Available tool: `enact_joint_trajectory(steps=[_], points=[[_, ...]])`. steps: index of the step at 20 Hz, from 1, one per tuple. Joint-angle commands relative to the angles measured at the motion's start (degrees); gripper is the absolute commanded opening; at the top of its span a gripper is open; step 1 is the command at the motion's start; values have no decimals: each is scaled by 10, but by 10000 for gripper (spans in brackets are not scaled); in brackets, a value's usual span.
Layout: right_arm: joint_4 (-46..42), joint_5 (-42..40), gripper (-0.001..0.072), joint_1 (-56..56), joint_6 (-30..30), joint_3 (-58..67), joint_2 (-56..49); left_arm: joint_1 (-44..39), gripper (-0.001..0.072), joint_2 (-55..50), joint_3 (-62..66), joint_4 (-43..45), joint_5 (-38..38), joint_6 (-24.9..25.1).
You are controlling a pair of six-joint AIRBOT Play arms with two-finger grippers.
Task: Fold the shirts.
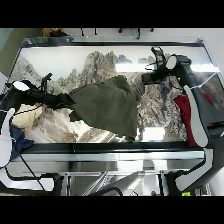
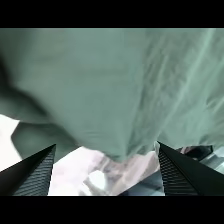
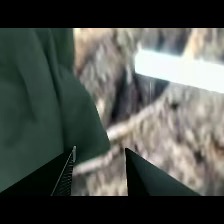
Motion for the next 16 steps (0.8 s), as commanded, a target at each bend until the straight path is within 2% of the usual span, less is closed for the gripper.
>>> enact_joint_trajectory(steps=[1,5,10,14,15,16], points=[[6,148,360,-17,10,-54,24,35,684,-33,14,1,-33,-3],[70,148,360,-17,4,-225,98,42,684,-33,-42,14,-15,-3],[195,25,361,-17,-15,-455,192,31,684,-34,-113,-7,50,22],[354,-68,364,-16,-106,-574,201,7,683,-34,-108,-10,84,22],[380,-86,363,-15,-128,-588,198,-4,632,-34,-105,-9,96,22],[386,-97,364,-12,-140,-592,193,-13,634,-34,-105,-9,111,22]])
